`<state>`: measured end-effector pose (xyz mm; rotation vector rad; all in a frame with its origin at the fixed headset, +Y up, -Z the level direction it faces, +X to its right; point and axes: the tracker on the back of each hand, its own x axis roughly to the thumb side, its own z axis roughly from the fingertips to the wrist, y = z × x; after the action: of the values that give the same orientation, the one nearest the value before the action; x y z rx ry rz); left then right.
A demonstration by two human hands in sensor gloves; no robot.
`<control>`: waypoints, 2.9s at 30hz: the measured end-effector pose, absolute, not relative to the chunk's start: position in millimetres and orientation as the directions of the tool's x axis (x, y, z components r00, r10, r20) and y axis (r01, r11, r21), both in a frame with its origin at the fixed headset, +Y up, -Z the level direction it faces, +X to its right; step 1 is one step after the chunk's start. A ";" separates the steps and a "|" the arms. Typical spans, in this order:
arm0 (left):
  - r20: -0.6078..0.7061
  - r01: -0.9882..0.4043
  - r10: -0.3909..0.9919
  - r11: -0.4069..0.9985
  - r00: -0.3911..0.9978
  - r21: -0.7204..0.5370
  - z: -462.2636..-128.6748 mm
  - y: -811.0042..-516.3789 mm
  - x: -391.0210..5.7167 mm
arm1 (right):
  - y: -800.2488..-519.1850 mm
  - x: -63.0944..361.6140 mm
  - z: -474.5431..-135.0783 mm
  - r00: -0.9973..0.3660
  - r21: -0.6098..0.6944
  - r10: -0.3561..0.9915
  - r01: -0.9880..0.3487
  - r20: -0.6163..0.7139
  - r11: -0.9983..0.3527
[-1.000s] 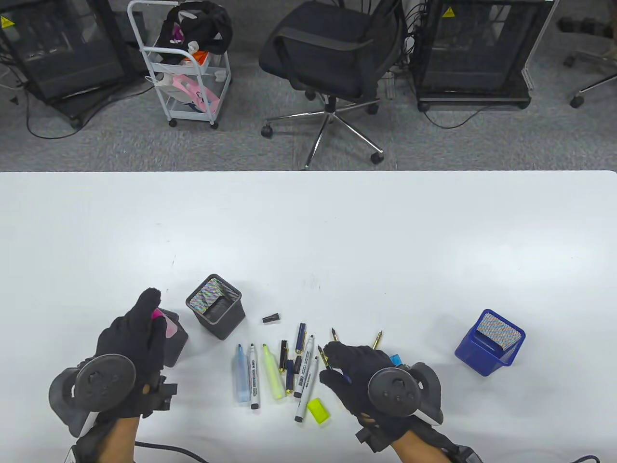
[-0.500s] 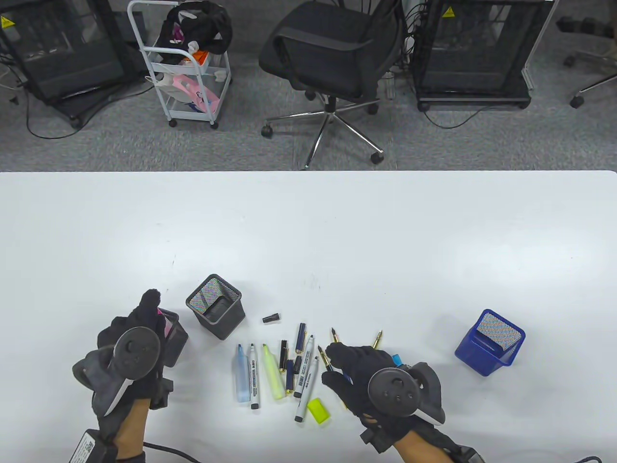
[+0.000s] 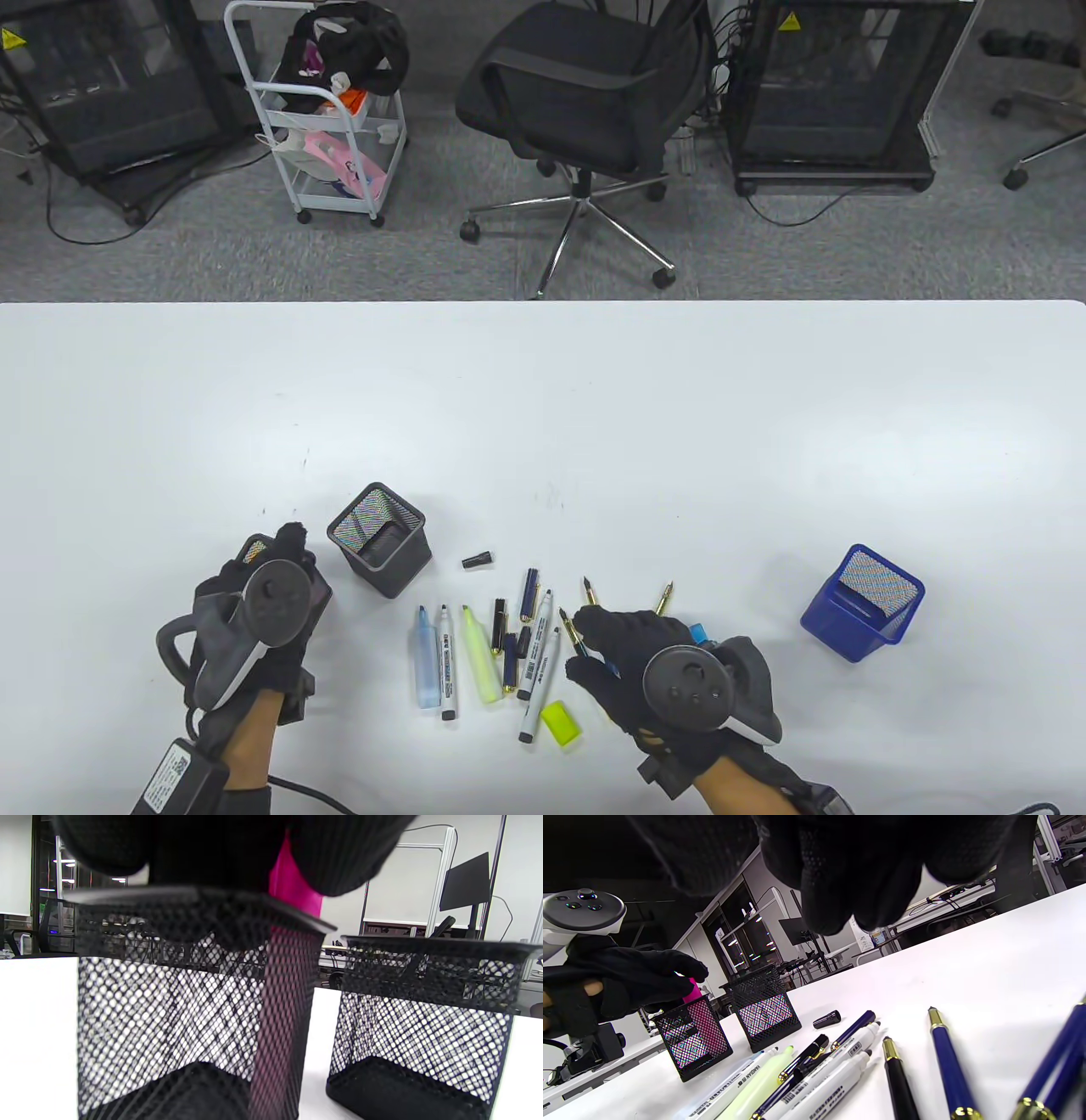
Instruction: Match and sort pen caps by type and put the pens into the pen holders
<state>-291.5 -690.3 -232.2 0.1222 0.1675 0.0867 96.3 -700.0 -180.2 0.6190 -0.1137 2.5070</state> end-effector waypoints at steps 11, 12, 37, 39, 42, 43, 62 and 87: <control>-0.164 -0.065 0.093 0.984 0.982 0.168 -226.6 -679.2 -290.4 | -699.8 96.8 -180.3 -0.751 0.047 0.484 -0.522 0.449 -0.852; -0.166 -0.065 0.098 0.979 0.981 0.194 -224.0 -673.3 -290.1 | -699.7 97.1 -180.3 -0.752 0.045 0.484 -0.521 0.448 -0.852; 0.060 0.062 -0.046 0.957 0.997 -0.282 -217.7 -732.1 -184.0 | -698.7 103.7 -180.7 -0.764 0.030 0.475 -0.516 0.437 -0.856; 0.050 0.091 -0.080 0.946 0.996 -0.311 -218.7 -737.8 -181.4 | -698.7 104.3 -180.7 -0.764 0.028 0.475 -0.516 0.437 -0.856; 0.035 0.100 -0.094 0.943 0.995 -0.318 -220.2 -743.1 -178.5 | -698.2 106.1 -180.9 -0.765 0.024 0.476 -0.518 0.435 -0.855; 0.032 0.104 -0.099 0.941 0.995 -0.321 -220.9 -744.2 -178.2 | -698.2 106.3 -180.8 -0.765 0.024 0.476 -0.518 0.434 -0.855; -0.060 0.016 -0.042 0.925 0.997 -0.379 -231.1 -747.6 -183.3 | -700.3 105.9 -182.6 -0.776 0.036 0.464 -0.498 0.426 -0.866; 0.185 -0.375 0.418 0.899 0.890 -0.227 -196.7 -687.8 -194.8 | -696.9 115.1 -183.7 -0.770 0.018 0.493 -0.532 0.405 -0.846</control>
<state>-194.8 -687.8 -196.7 -0.1877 -0.2330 0.4141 115.1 -696.9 -183.7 0.5417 -0.1313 2.5281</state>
